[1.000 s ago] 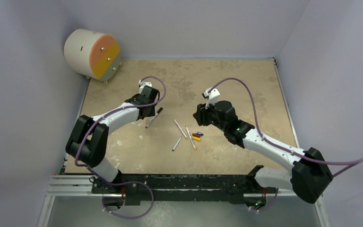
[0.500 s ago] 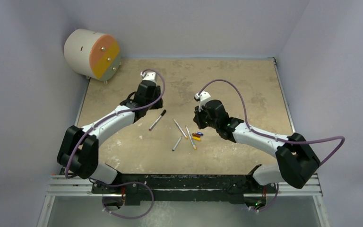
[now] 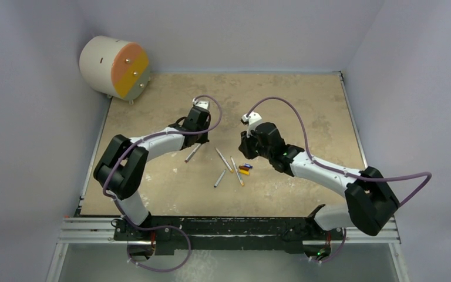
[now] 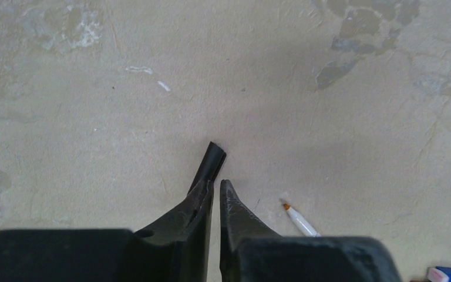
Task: Insert the pens into the pen caps
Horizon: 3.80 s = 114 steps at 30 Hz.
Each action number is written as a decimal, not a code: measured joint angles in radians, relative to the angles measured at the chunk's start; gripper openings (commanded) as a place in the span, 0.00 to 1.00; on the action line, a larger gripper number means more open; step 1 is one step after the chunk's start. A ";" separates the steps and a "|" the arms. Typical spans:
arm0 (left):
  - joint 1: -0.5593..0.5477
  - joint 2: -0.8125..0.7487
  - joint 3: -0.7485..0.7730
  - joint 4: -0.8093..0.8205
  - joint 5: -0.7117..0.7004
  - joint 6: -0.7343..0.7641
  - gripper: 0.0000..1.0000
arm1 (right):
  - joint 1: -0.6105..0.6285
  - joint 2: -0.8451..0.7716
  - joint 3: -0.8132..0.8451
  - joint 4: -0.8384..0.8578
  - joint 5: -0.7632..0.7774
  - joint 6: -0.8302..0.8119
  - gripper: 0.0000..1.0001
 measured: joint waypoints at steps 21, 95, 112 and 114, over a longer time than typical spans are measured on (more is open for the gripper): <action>0.025 0.108 0.051 0.007 0.055 -0.023 0.00 | 0.000 -0.058 0.000 -0.026 -0.007 -0.007 0.16; 0.059 -0.296 0.017 0.016 0.127 -0.082 0.43 | 0.232 0.118 -0.033 -0.164 0.084 0.141 0.39; 0.059 -0.296 0.016 0.021 0.144 -0.082 0.45 | 0.261 0.229 0.024 -0.153 0.139 0.200 0.14; 0.059 -0.296 0.016 0.020 0.145 -0.082 0.45 | 0.261 0.233 0.028 -0.157 0.150 0.215 0.05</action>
